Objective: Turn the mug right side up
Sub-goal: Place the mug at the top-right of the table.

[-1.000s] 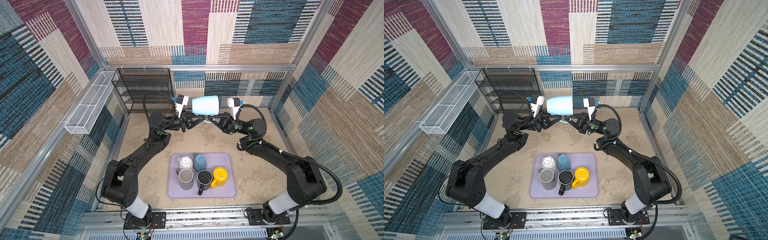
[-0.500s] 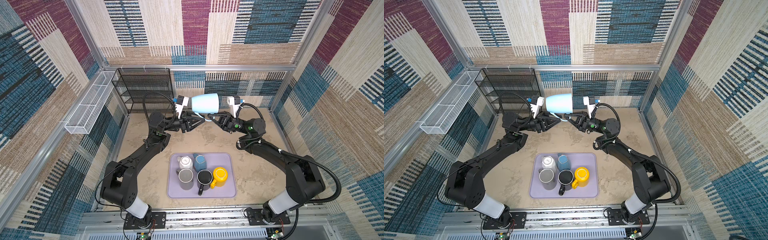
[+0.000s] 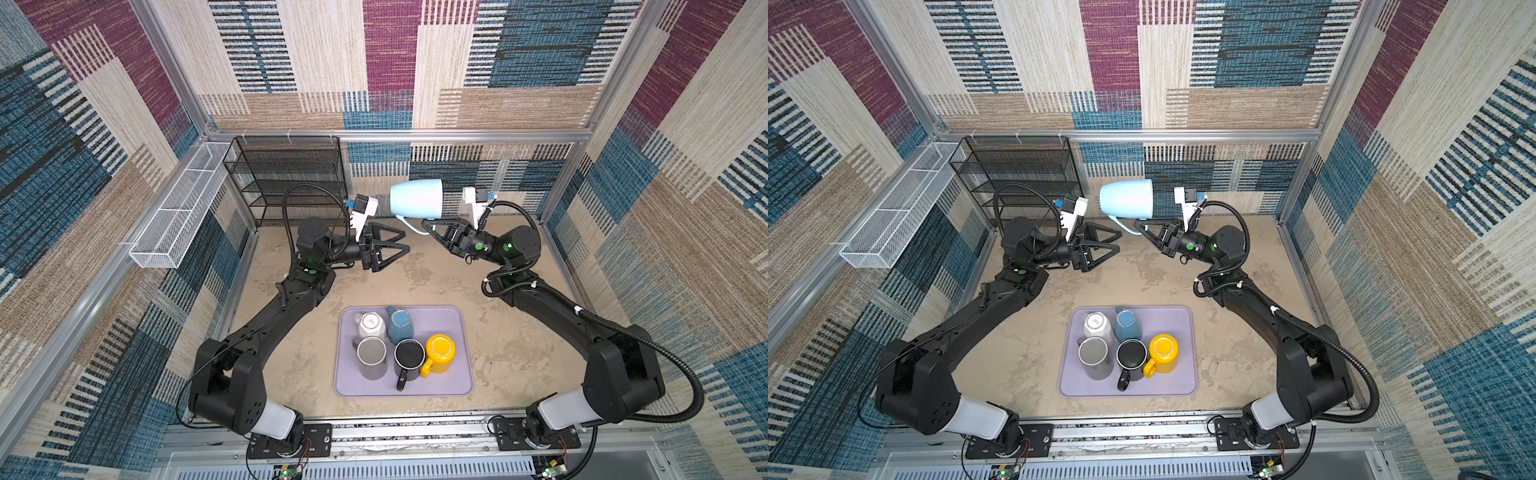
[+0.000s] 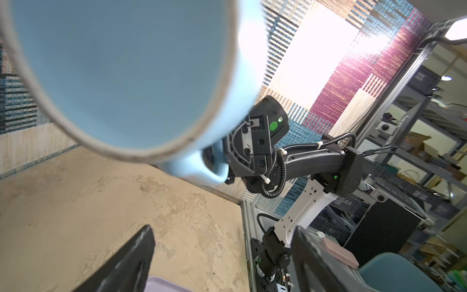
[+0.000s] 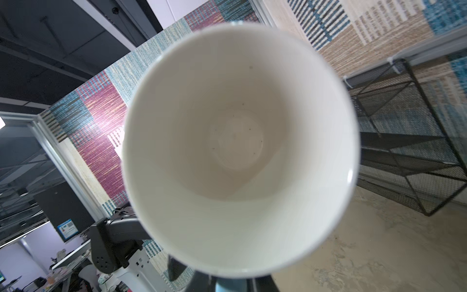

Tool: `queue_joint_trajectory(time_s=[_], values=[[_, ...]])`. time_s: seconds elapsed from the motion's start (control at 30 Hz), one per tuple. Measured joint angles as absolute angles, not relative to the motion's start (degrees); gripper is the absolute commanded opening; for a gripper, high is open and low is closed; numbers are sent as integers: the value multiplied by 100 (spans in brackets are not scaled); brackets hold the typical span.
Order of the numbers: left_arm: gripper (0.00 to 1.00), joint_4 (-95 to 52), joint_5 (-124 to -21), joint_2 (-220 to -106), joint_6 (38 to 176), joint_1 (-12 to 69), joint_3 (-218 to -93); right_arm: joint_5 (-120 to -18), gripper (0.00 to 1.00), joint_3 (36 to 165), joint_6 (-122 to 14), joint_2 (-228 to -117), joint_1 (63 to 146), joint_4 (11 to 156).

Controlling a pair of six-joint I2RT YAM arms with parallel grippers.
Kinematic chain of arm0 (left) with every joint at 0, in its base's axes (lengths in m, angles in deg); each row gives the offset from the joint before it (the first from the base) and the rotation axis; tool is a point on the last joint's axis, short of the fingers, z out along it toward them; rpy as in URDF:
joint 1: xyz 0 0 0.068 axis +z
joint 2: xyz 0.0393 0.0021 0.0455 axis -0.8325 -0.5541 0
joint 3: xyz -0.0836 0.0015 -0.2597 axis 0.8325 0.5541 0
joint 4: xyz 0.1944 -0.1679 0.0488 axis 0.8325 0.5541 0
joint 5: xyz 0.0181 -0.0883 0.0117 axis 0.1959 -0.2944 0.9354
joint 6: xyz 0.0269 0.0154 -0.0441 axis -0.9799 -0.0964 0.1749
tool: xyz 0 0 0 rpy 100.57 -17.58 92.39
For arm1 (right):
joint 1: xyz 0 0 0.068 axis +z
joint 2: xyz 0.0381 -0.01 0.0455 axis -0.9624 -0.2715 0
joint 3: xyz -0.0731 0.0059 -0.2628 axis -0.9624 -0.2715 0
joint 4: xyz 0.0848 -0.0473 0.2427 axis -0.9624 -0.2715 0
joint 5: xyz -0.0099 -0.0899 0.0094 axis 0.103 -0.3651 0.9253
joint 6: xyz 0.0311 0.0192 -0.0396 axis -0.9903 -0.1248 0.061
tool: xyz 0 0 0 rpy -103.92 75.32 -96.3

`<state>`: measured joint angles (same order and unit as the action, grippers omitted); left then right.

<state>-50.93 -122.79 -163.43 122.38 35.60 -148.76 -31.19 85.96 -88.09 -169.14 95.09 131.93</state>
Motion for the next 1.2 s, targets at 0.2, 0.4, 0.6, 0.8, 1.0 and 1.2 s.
queue_joint_trajectory(time_s=[0.2, 0.4, 0.6, 0.8, 1.0, 1.2], values=[[81, -3104, -11337, -16019, 11030, 3560, -15025, -3370, 0, 8558, -8125, -16807, 9255, 11978], [80, -1952, -10530, -15750, 10422, 3560, -14959, -3488, 0, 8600, -7378, -16809, 8872, 10691], [80, -802, -9564, -15726, 9996, 3556, -15198, -3844, 0, 9028, -6615, -17034, 8569, 9381], [79, -291, -9116, -15453, 9823, 3542, -15058, -4386, 0, 9343, -6064, -17445, 8311, 8391], [79, -164, -8873, -15208, 9721, 3527, -14885, -4931, 0, 9874, -5625, -17998, 8136, 7692], [79, 18, -8681, -15112, 9694, 3523, -14846, -5453, 0, 10453, -5231, -18540, 8064, 7084]])
